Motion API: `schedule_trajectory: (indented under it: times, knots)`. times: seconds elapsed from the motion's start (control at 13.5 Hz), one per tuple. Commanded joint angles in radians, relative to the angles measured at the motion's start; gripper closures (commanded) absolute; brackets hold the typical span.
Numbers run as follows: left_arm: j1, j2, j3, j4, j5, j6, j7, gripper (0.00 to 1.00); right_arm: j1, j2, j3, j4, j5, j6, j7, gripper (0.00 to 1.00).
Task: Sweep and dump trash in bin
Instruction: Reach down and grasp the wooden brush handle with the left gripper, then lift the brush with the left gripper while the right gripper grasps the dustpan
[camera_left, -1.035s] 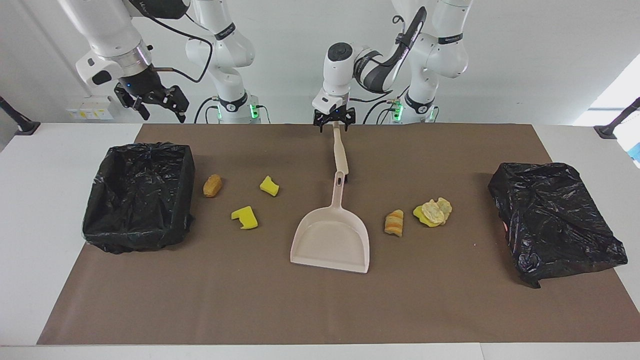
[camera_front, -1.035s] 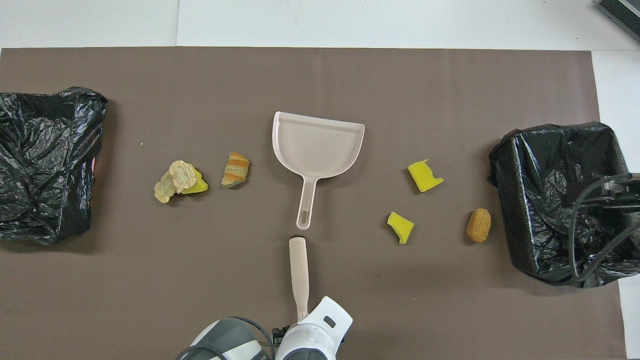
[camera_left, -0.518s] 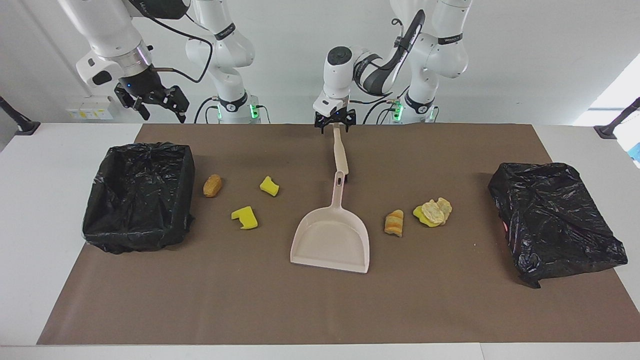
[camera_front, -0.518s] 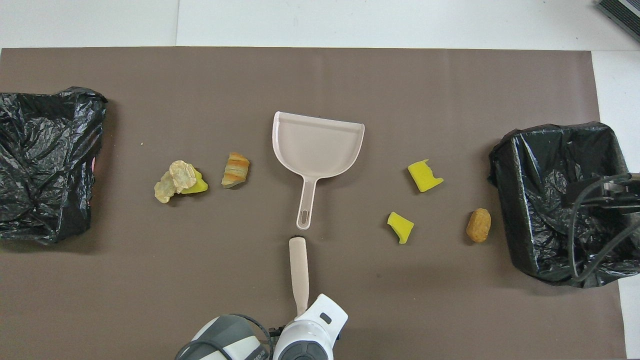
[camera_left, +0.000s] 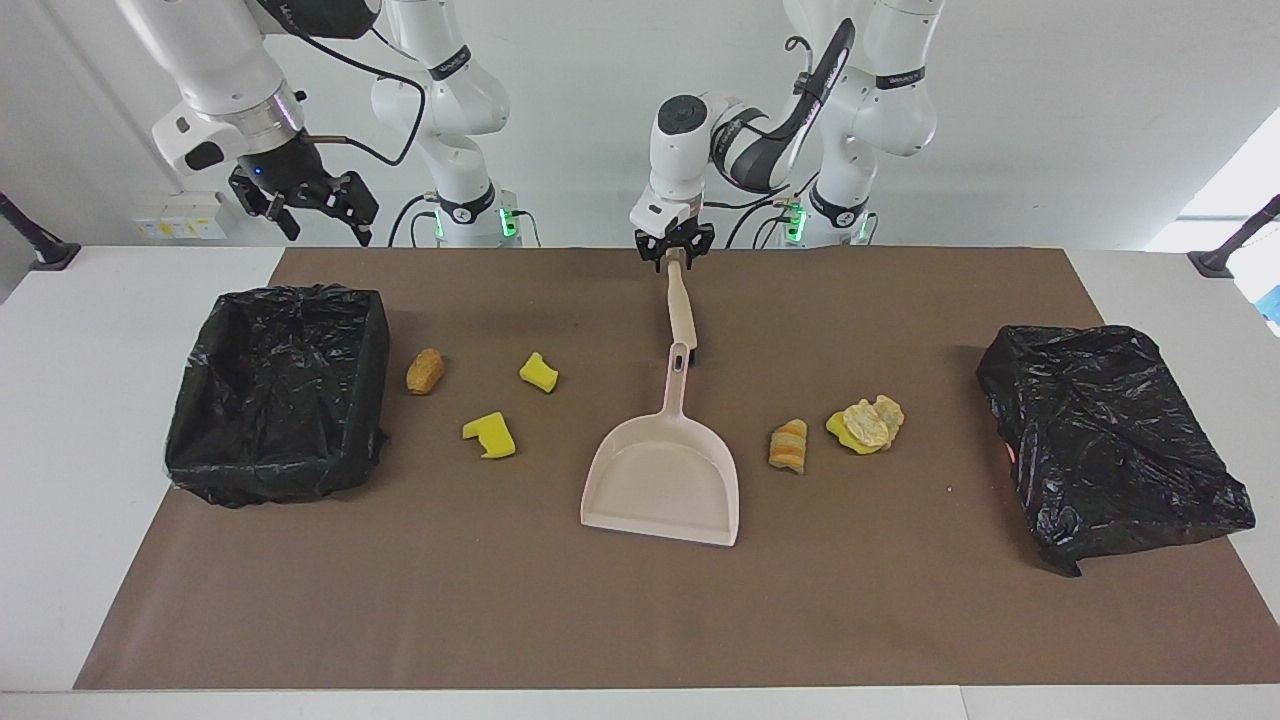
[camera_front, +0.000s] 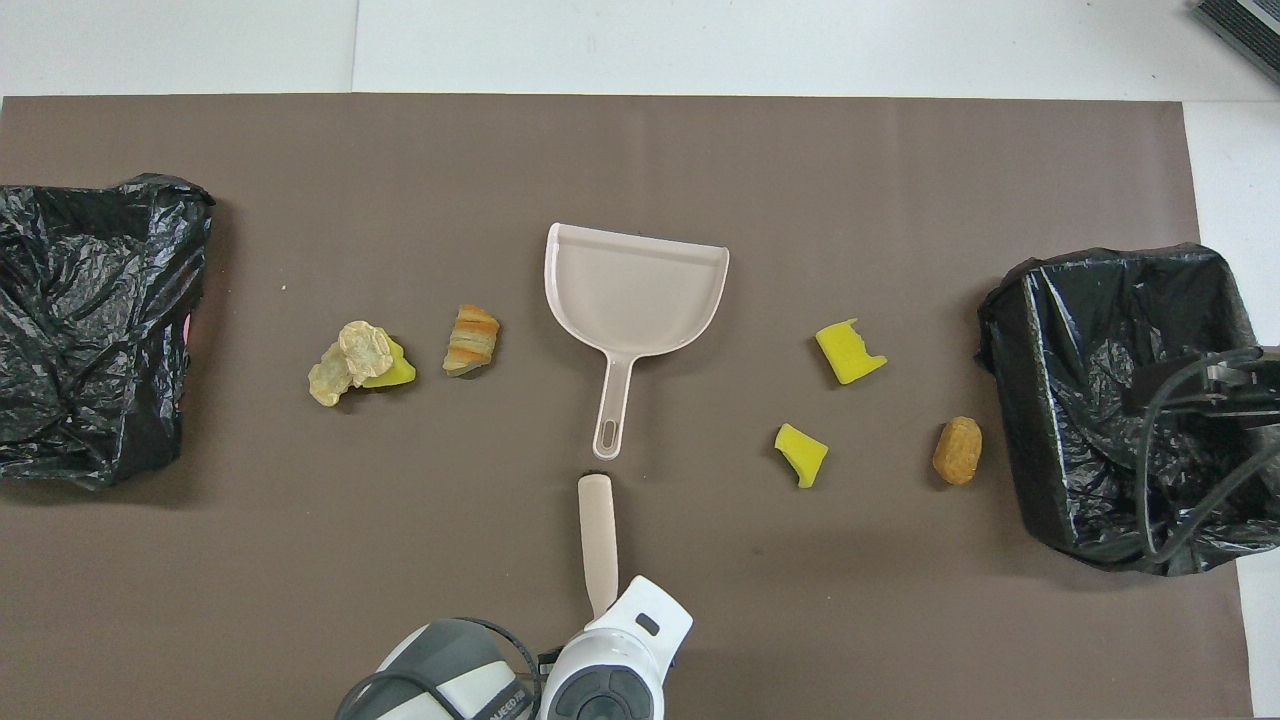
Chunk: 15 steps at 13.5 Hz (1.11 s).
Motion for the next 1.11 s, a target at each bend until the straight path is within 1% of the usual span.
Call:
schedule_trajectory:
  times: [0.0, 0.07, 0.3, 0.44, 0.59, 0.67, 0.74, 0.89, 0.96, 1.04]
  knots:
    - [0.013, -0.011, -0.004, 0.017, -0.012, -0.053, 0.012, 1.00, -0.011, -0.027, 0.009, -0.029, 0.023, 0.004, 0.016, 0.00]
    - [0.016, -0.018, -0.001, 0.022, -0.010, -0.076, 0.015, 1.00, -0.011, -0.027, 0.009, -0.029, 0.023, 0.004, 0.015, 0.00]
    - [0.093, -0.025, -0.001, 0.098, -0.012, -0.221, 0.099, 1.00, -0.011, -0.027, 0.011, -0.029, 0.023, 0.004, 0.018, 0.00]
    - [0.200, -0.066, -0.001, 0.157, -0.010, -0.314, 0.176, 1.00, -0.011, -0.023, 0.012, -0.041, 0.025, 0.013, 0.012, 0.00]
    - [0.306, -0.126, -0.001, 0.189, -0.012, -0.358, 0.262, 1.00, 0.003, -0.024, 0.027, -0.084, 0.028, 0.100, 0.024, 0.00]
    - [0.358, -0.149, -0.001, 0.204, -0.012, -0.381, 0.298, 1.00, 0.029, -0.024, 0.031, -0.093, 0.031, 0.111, 0.041, 0.00]
    - [0.410, -0.148, -0.001, 0.224, -0.010, -0.421, 0.338, 1.00, 0.055, -0.017, 0.032, -0.100, 0.031, 0.125, 0.082, 0.00]
    - [0.524, -0.134, 0.002, 0.237, -0.008, -0.458, 0.438, 1.00, 0.159, -0.003, 0.032, -0.132, 0.031, 0.236, 0.216, 0.00]
    - [0.583, -0.131, 0.004, 0.237, -0.002, -0.458, 0.484, 1.00, 0.199, 0.017, 0.032, -0.138, 0.030, 0.270, 0.264, 0.00]
    - [0.652, -0.122, 0.002, 0.237, 0.002, -0.451, 0.531, 1.00, 0.227, 0.054, 0.034, -0.136, 0.030, 0.303, 0.315, 0.00]
